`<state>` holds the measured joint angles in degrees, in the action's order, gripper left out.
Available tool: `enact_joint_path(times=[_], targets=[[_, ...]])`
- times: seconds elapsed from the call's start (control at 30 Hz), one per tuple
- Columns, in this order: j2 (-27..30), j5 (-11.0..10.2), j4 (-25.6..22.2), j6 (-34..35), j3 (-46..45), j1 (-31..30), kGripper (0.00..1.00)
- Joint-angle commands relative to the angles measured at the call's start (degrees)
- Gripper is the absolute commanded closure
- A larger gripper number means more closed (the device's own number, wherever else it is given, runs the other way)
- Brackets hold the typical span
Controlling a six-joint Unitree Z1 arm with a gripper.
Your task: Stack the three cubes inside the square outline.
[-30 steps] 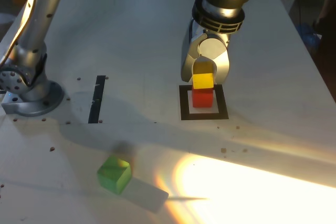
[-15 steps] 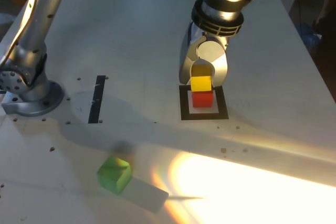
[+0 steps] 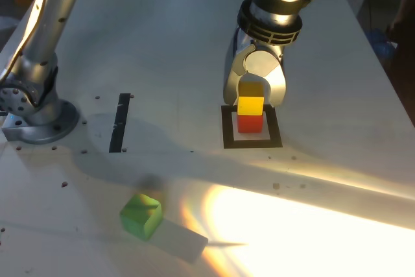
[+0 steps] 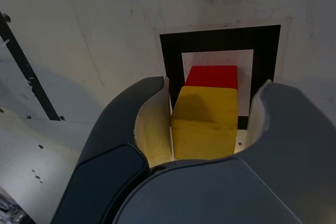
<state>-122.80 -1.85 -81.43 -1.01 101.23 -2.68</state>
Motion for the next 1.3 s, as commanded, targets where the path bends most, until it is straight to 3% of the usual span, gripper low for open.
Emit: enact_joint_path(times=[0.0,0.23,0.47,0.63,0.77,0.9,1.03,1.27], targets=[[0.1,0.2,0.1,-0.1,0.0,0.1,0.14],[0.9,0.5,-0.9,0.1,-0.3,-0.1,0.03],[8.3,0.4,-5.3,1.3,-1.3,-4.1,0.01],[14.3,2.3,-6.5,1.9,-6.8,-12.5,0.0],[18.4,3.1,-5.6,2.5,-13.8,-23.3,0.0],[20.1,3.9,-3.4,4.2,-19.6,-32.3,0.0],[20.2,4.9,2.2,6.7,-23.9,-38.8,0.0],[14.6,7.4,10.3,11.2,-25.7,-46.2,0.02]])
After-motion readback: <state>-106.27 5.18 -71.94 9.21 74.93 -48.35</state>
